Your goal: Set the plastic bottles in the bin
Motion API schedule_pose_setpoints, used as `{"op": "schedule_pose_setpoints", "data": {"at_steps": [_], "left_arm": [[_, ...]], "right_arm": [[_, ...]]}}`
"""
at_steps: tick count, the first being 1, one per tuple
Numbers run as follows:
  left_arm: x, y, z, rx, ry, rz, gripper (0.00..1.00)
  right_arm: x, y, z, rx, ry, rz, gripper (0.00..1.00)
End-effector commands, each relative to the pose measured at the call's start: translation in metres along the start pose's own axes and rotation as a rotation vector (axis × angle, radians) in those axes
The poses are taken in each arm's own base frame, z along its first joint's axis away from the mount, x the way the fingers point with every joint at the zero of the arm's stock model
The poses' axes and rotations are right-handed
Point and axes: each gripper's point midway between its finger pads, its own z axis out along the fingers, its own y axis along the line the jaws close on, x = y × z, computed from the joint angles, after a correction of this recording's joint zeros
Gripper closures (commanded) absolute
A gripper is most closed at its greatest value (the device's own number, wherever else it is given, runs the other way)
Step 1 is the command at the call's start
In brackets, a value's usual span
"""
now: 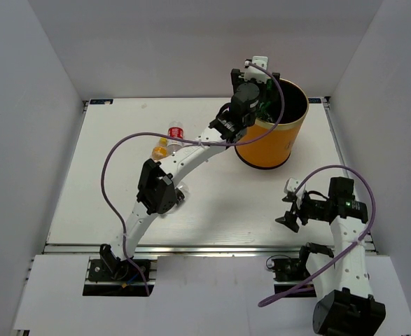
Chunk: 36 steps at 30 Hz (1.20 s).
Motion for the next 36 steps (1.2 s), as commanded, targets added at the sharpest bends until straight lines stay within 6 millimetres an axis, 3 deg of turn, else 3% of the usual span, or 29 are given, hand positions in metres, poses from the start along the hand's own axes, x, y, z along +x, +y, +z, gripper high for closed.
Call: {"op": "schedule_pose_setpoints", "data": {"at_steps": [1,5,6,9,10,11,12,13,14,15,17,18,19,21,23,24,27,32,36], "left_arm": [[-0.057,-0.017,-0.016,0.094,-0.057,-0.032,0.0],[-0.096,-0.008,-0.036,0.114,-0.08,0.01,0.0],[-0.131,-0.001,-0.052,0.123,-0.106,0.009,0.0],[-0.138,0.009,-0.083,0.152,-0.046,0.077,0.0],[-0.136,0.02,-0.109,0.161,0.005,0.103,0.0],[-0.132,0.026,-0.122,0.176,0.041,0.123,0.05],[-0.122,0.029,-0.136,0.2,0.091,0.118,0.1],[-0.078,0.043,-0.155,0.195,0.237,0.179,0.19],[-0.088,0.059,-0.177,0.182,0.259,0.175,0.48],[-0.053,0.071,-0.196,0.169,0.367,0.189,0.6],[-0.009,0.101,-0.245,0.165,0.544,0.245,0.74],[0.006,0.112,-0.26,0.156,0.6,0.264,0.75],[0.025,0.127,-0.28,0.132,0.681,0.292,0.75],[0.061,0.146,-0.309,0.103,0.802,0.322,0.56],[0.088,0.162,-0.332,0.075,0.915,0.359,0.36],[0.106,0.169,-0.345,0.07,0.972,0.374,0.23],[0.131,0.183,-0.361,0.029,1.044,0.405,0.1],[0.158,0.203,-0.368,-0.062,1.096,0.472,0.0],[0.175,0.21,-0.369,-0.104,1.139,0.495,0.0]], "right_arm": [[-0.01,0.006,0.001,-0.054,-0.05,-0.077,0.19],[-0.013,0.007,0.001,-0.071,-0.062,-0.127,0.15],[-0.015,0.006,0.001,-0.068,-0.064,-0.146,0.15],[-0.021,0.005,0.001,-0.071,-0.079,-0.175,0.22],[-0.024,0.004,0.0,-0.068,-0.086,-0.194,0.33],[-0.029,0.005,0.0,-0.076,-0.113,-0.197,0.62],[-0.036,0.002,-0.001,-0.069,-0.125,-0.21,0.84],[-0.042,0.003,-0.001,-0.077,-0.15,-0.157,1.0],[-0.052,-0.005,-0.003,-0.057,-0.169,-0.17,1.0],[-0.058,-0.01,-0.004,-0.045,-0.182,-0.154,1.0],[-0.069,-0.025,-0.003,-0.015,-0.207,-0.043,1.0],[-0.072,-0.029,-0.003,-0.011,-0.205,-0.021,1.0],[-0.076,-0.034,-0.003,-0.002,-0.209,0.006,1.0],[-0.078,-0.04,-0.002,0.006,-0.177,0.077,0.96],[-0.089,-0.053,-0.003,0.033,-0.168,0.113,0.85],[-0.089,-0.055,-0.002,0.051,-0.141,0.144,0.74],[-0.094,-0.061,0.002,0.076,-0.118,0.207,0.54],[-0.09,-0.056,0.011,0.069,-0.098,0.257,0.46],[-0.088,-0.051,0.017,0.05,-0.083,0.253,0.42]]}}
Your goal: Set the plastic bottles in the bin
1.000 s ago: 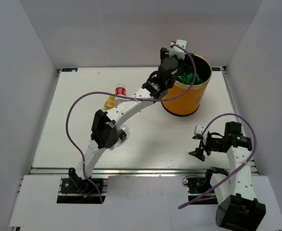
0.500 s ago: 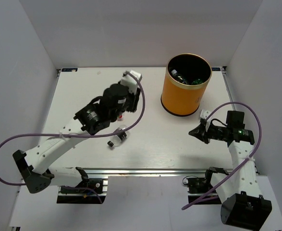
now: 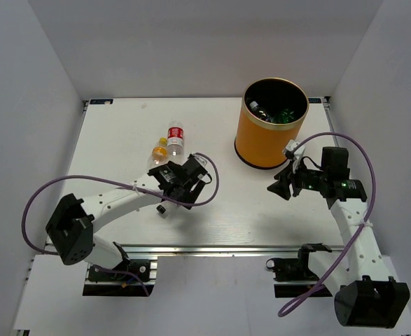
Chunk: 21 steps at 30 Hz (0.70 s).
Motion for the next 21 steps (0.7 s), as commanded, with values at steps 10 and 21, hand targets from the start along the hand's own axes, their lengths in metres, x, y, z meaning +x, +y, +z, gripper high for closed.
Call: {"op": "schedule_pose_setpoints", "data": {"at_steps": [10,21], "left_arm": [[0.005,-0.012,0.056,-0.057,0.095,0.017,0.0],[0.014,-0.024,0.079,0.029,0.176,0.0,0.41]], "right_arm": [[-0.008,0.013,-0.002,-0.002,-0.021,-0.047,0.36],[-0.007,0.026,-0.01,0.001,-0.042,-0.111,0.36]]}}
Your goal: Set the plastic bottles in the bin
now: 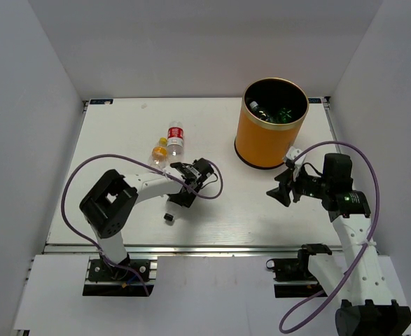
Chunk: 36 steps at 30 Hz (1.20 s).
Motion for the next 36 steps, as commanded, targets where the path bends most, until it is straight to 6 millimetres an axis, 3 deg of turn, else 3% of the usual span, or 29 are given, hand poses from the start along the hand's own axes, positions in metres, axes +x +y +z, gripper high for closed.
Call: {"op": "schedule_pose_setpoints", "data": {"at_steps": [1,2,4,5,6,7,10,11,13,14,15,16,18,21,23,25,26,27,28,29,30,31,32,36], "left_arm": [[-0.017,-0.014,-0.012,0.086,-0.056,-0.017,0.56],[-0.016,-0.02,-0.018,0.12,-0.058,0.004,0.8],[-0.034,-0.036,-0.049,0.244,-0.111,0.007,1.0],[-0.041,-0.044,-0.062,0.3,-0.141,0.017,1.0],[-0.049,-0.054,-0.079,0.361,-0.179,0.025,1.0],[-0.057,-0.065,-0.107,0.465,-0.236,0.038,1.0],[-0.097,-0.073,-0.185,0.624,-0.438,0.056,1.0],[-0.118,-0.07,-0.221,0.657,-0.533,0.051,1.0],[-0.141,-0.059,-0.253,0.655,-0.636,0.048,1.0],[-0.159,-0.05,-0.288,0.665,-0.732,0.032,1.0],[-0.171,-0.045,-0.3,0.653,-0.777,0.025,1.0],[-0.187,-0.033,-0.327,0.644,-0.861,-0.006,1.0],[-0.213,-0.02,-0.351,0.61,-0.978,-0.049,1.0],[-0.253,-0.009,-0.375,0.569,-1.167,-0.118,1.0],[-0.272,-0.01,-0.367,0.566,-1.222,-0.13,1.0],[-0.296,-0.009,-0.387,0.58,-1.347,-0.151,1.0],[-0.308,-0.017,-0.379,0.581,-1.356,-0.154,1.0],[-0.319,-0.015,-0.401,0.607,-1.434,-0.161,1.0],[-0.327,-0.016,-0.405,0.608,-1.455,-0.168,1.0],[-0.34,-0.029,-0.391,0.616,-1.442,-0.156,1.0],[-0.347,-0.033,-0.393,0.624,-1.451,-0.151,1.0],[-0.355,-0.028,-0.413,0.635,-1.506,-0.16,1.0],[-0.362,-0.029,-0.416,0.637,-1.526,-0.166,1.0],[-0.392,-0.027,-0.401,0.586,-1.574,-0.234,1.0]], "right_arm": [[0.002,0.006,-0.002,-0.014,-0.005,-0.017,0.36],[0.002,0.006,-0.003,-0.006,-0.008,-0.02,0.36],[0.007,0.002,-0.004,0.029,0.01,-0.034,0.48],[0.007,0.002,-0.004,0.031,0.008,-0.036,0.6],[0.008,-0.001,-0.005,0.052,0.017,-0.036,0.92],[0.011,-0.003,-0.005,0.069,0.025,-0.036,1.0],[0.014,-0.009,-0.006,0.106,0.034,-0.044,1.0],[0.015,-0.009,-0.007,0.111,0.035,-0.045,1.0],[0.016,-0.012,-0.008,0.137,0.037,-0.047,1.0],[0.015,-0.013,-0.01,0.153,0.032,-0.046,1.0],[0.017,-0.015,-0.011,0.168,0.037,-0.048,1.0],[0.018,-0.018,-0.01,0.186,0.041,-0.04,1.0],[0.018,-0.024,-0.013,0.223,0.041,-0.045,1.0],[0.019,-0.027,-0.014,0.247,0.042,-0.036,1.0],[0.019,-0.026,-0.014,0.243,0.042,-0.03,1.0],[0.02,-0.023,-0.013,0.233,0.038,-0.03,1.0],[0.021,-0.023,-0.012,0.231,0.041,-0.026,1.0],[0.022,-0.023,-0.012,0.228,0.044,-0.026,1.0],[0.023,-0.022,-0.011,0.224,0.048,-0.021,1.0],[0.023,-0.023,-0.011,0.224,0.048,-0.025,1.0],[0.025,-0.022,-0.01,0.22,0.05,-0.024,1.0],[0.025,-0.021,-0.01,0.216,0.05,-0.022,1.0],[0.025,-0.021,-0.01,0.214,0.051,-0.032,1.0],[0.028,-0.022,-0.009,0.214,0.058,-0.035,1.0]]}}
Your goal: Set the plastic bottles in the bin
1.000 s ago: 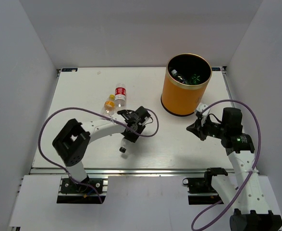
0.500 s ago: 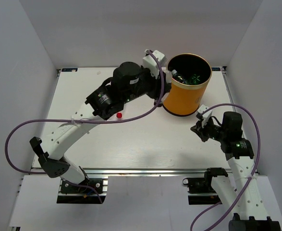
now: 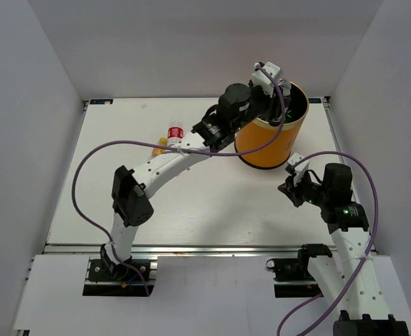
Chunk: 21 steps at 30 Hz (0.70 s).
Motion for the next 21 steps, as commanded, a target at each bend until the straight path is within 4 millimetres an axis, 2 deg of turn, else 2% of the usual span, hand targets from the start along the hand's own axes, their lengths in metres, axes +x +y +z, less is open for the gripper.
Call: {"op": "schedule_pose_setpoints", "data": {"at_steps": [1,2,5,6,7,8,9,10,11,13,14,15,17,18,19,20,21], "left_arm": [[-0.074,0.008,-0.001,-0.038,-0.23,-0.002,1.0],[-0.07,0.016,0.007,-0.084,-0.259,-0.009,0.96],[-0.052,0.026,0.021,-0.13,-0.267,-0.006,0.91],[-0.04,0.032,0.032,-0.161,-0.257,-0.009,0.83],[-0.032,0.033,0.038,-0.162,-0.241,-0.007,0.79],[-0.022,0.044,0.042,-0.197,-0.221,-0.005,0.71],[-0.024,0.046,0.045,-0.21,-0.232,-0.008,0.59],[-0.005,0.049,0.052,-0.225,-0.2,-0.005,0.32],[0.001,0.052,0.054,-0.237,-0.192,-0.005,0.23],[-0.005,0.055,0.052,-0.261,-0.201,-0.008,0.02],[0.0,0.066,0.053,-0.285,-0.194,-0.006,0.0],[-0.006,0.066,0.05,-0.286,-0.188,-0.005,0.0],[-0.026,0.066,0.04,-0.295,-0.209,0.003,0.0],[-0.029,0.066,0.035,-0.296,-0.202,0.013,0.0],[-0.06,0.064,0.016,-0.295,-0.227,0.018,0.0],[-0.073,0.063,0.004,-0.295,-0.229,0.018,0.0],[-0.071,0.066,-0.008,-0.311,-0.194,0.049,0.0]], "right_arm": [[-0.002,-0.001,0.002,0.003,-0.011,-0.019,1.0],[-0.002,-0.001,0.002,0.003,-0.012,-0.021,1.0],[-0.002,-0.001,0.001,0.01,-0.014,-0.021,1.0],[-0.002,-0.001,0.001,0.01,-0.014,-0.026,1.0],[-0.002,-0.001,0.001,0.009,-0.016,-0.026,0.96],[-0.001,-0.001,0.001,0.007,-0.012,-0.023,0.91],[-0.001,-0.001,0.001,0.007,-0.012,-0.024,0.84],[-0.002,0.001,0.001,0.0,-0.017,-0.025,0.68],[-0.002,0.0,0.001,0.001,-0.014,-0.027,0.57],[-0.002,0.001,0.001,-0.003,-0.016,-0.029,0.45],[-0.003,0.002,0.0,-0.003,-0.019,-0.031,0.36],[-0.001,0.002,0.001,-0.003,-0.015,-0.028,0.32],[-0.002,0.002,0.001,-0.005,-0.018,-0.029,0.29],[-0.002,0.001,0.002,-0.004,-0.02,-0.032,0.29],[-0.002,0.001,0.003,-0.012,-0.019,-0.033,0.29],[-0.004,0.002,0.005,-0.025,-0.019,-0.038,0.29],[-0.007,0.002,0.006,-0.036,-0.026,-0.049,0.29]]}}
